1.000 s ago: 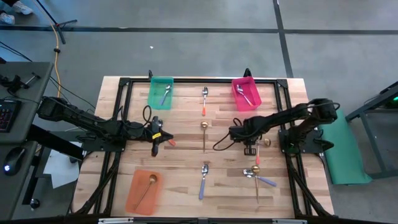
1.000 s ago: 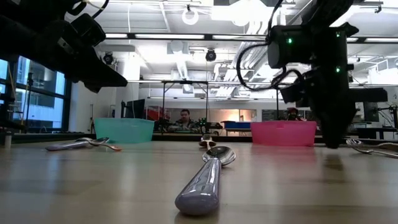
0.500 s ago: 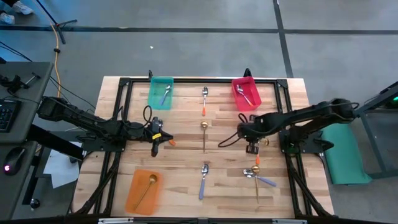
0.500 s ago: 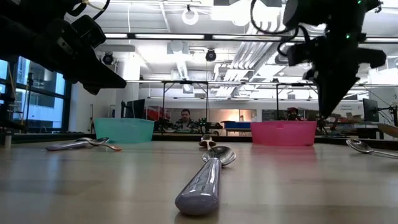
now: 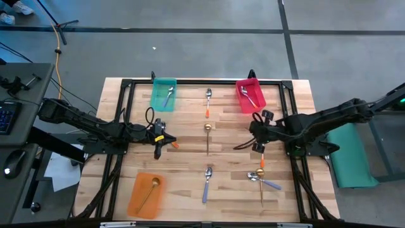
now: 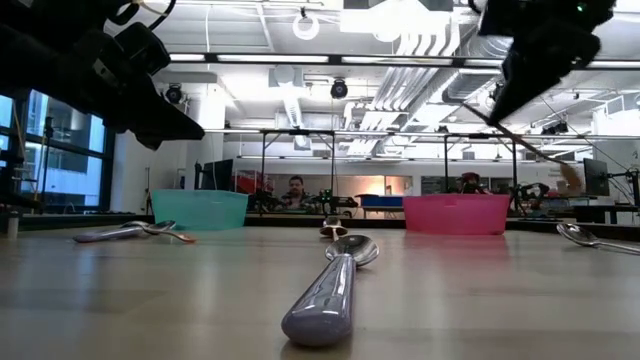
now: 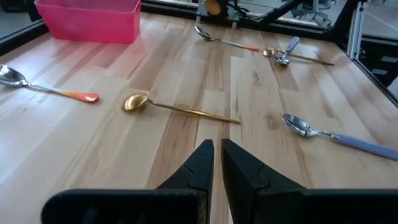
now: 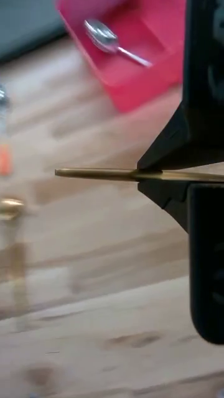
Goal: Sort silverware by color (type)
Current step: Put the gold spoon into the orange bin
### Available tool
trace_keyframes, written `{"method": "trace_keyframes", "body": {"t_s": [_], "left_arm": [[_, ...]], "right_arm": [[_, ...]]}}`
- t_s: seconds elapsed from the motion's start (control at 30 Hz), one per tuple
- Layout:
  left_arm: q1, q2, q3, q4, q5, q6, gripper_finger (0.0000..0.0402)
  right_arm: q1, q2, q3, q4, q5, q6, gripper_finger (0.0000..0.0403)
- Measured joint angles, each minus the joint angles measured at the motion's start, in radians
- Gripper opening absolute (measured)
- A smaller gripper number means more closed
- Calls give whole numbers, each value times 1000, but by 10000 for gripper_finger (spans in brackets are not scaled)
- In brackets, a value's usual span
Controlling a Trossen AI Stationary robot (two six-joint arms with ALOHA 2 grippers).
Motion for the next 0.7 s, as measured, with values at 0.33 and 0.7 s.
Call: {"method": "trace_keyframes", "body": {"t_s": [0.33,0.7], "left_arm": [[-15,0,0,182,11,103,70],[-50,16,66,214,11,114,154]], "right_arm": [[49,34,-24,501,132,-223,0],[9,248,-141,1151,66,-555,0]]}}
